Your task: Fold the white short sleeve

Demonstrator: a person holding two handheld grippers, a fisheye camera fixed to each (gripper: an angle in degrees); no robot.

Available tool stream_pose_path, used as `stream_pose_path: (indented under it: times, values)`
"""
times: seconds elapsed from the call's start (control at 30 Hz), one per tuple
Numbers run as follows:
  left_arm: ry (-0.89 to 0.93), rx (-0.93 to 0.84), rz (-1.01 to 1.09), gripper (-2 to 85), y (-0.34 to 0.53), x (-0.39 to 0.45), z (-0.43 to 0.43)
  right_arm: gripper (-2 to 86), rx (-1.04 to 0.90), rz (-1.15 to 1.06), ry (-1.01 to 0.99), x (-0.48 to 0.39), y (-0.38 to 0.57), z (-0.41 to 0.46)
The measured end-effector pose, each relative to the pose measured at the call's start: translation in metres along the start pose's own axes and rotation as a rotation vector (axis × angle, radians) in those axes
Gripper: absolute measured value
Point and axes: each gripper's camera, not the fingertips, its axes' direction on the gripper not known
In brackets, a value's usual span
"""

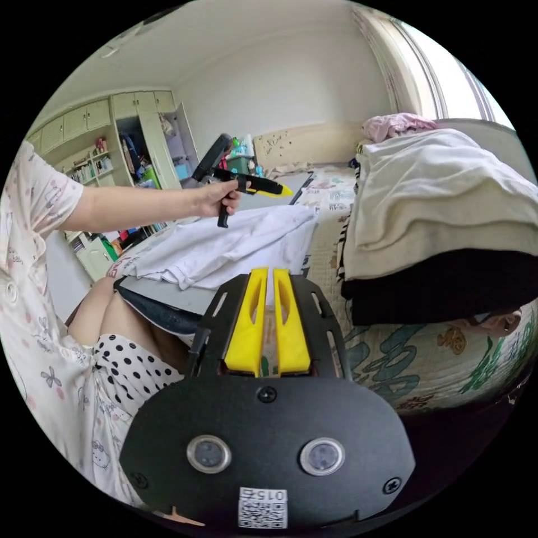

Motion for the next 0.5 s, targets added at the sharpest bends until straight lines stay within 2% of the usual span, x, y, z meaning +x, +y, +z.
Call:
stream_pose_path:
  times: [0.1,0.2,0.37,0.5]
  values:
    - [-0.029,-0.010,-0.021,12.2,-0.020,-0.012,0.011,1.3,-0.098,-0.009,0.018,0.006,0.010,0.032]
    - [-0.032,-0.026,-0.061,12.1,-0.039,-0.027,0.023,-0.1,-0.264,-0.005,-0.098,0.008,0.028,0.072]
    - [-0.045,-0.032,-0.048,11.9,-0.069,-0.035,0.042,0.4,-0.094,0.074,-0.141,0.028,0.046,0.041]
    - [-0.065,-0.033,-0.032,12.3,-0.099,-0.037,0.069,4.0,-0.002,0.270,0.025,0.068,0.060,0.030]
